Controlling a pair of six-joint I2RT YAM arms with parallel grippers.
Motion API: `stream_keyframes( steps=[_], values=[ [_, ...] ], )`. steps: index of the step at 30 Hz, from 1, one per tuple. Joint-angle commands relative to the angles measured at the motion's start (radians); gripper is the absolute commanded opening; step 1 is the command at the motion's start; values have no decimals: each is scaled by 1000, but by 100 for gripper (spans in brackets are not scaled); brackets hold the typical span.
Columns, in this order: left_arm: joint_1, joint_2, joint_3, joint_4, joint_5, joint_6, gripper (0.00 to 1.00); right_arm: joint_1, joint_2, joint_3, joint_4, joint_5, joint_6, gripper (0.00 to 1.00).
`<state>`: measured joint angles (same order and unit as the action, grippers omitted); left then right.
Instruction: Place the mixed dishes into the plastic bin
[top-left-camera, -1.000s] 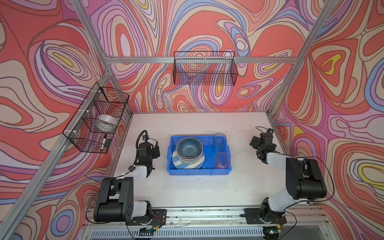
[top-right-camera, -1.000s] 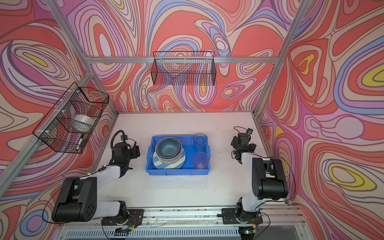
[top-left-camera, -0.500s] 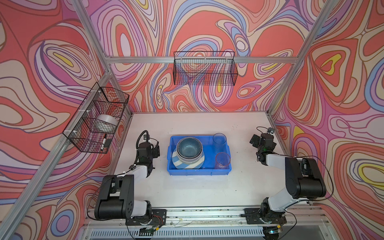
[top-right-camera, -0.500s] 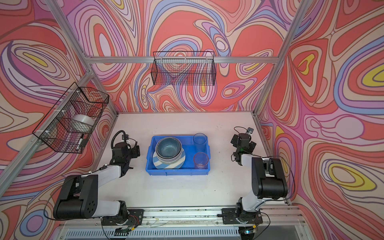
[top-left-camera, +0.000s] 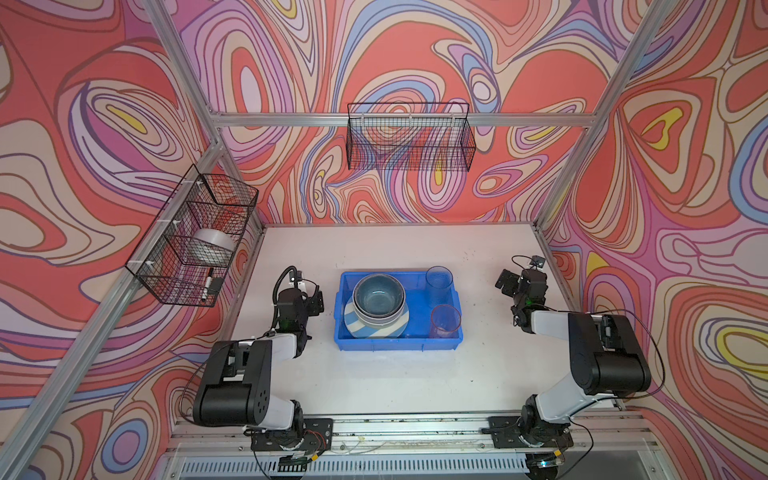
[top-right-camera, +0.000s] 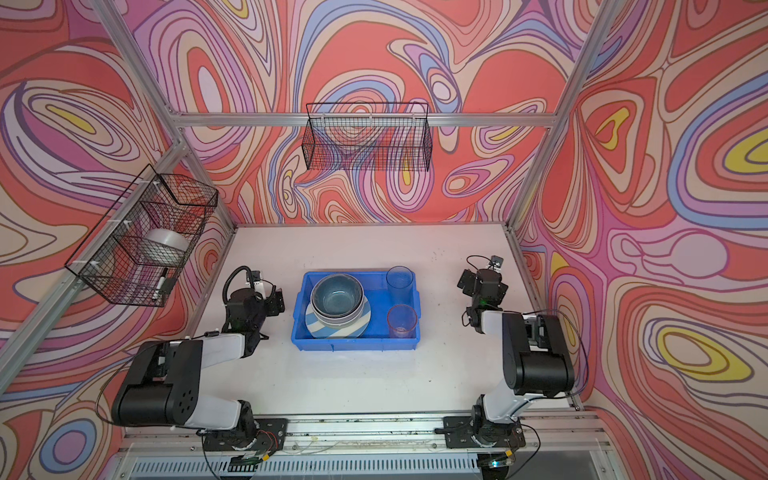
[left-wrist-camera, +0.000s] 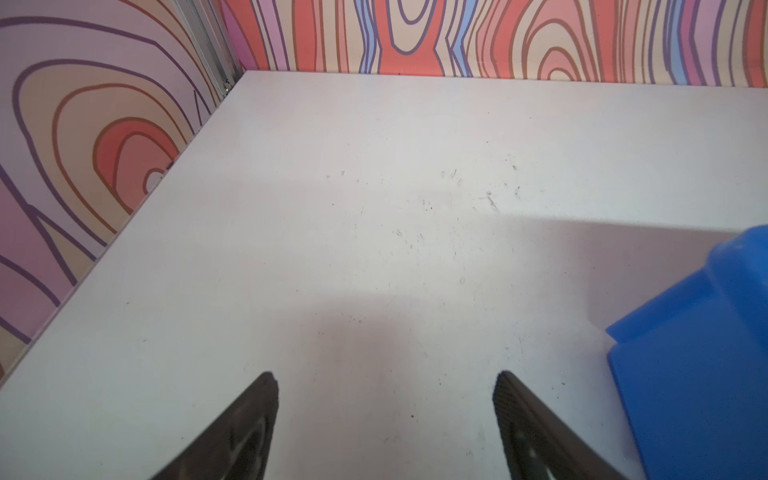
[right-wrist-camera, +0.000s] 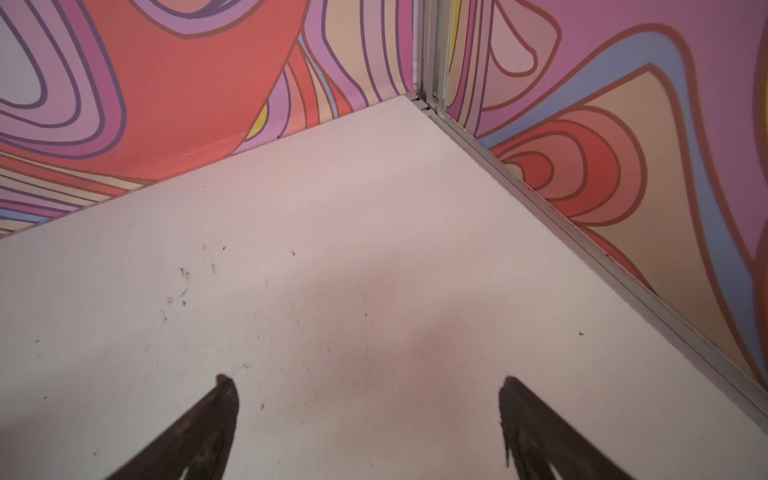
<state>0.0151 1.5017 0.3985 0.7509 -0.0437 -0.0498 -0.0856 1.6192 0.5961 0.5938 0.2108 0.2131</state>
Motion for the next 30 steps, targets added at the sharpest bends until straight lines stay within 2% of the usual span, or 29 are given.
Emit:
stream_keyframes(
  steps=[1,11,14,18,20,25,30],
  values=[
    [8,31,-38,154,34,0,85,-5,15,-23,82,-57,-38,98],
    [8,34,-32,147,45,2,88,18,36,-27,127,-208,-126,99],
    [8,34,-33,149,48,4,90,39,47,-57,197,-207,-152,98],
    [8,34,-32,149,47,6,95,50,93,-168,447,-175,-150,98],
    [8,34,-32,148,47,2,100,50,85,-188,472,-156,-145,99],
    [8,34,-32,148,46,3,100,58,84,-147,383,-126,-142,99],
    [8,33,-33,148,46,3,100,59,90,-146,396,-119,-144,99]
  ],
)
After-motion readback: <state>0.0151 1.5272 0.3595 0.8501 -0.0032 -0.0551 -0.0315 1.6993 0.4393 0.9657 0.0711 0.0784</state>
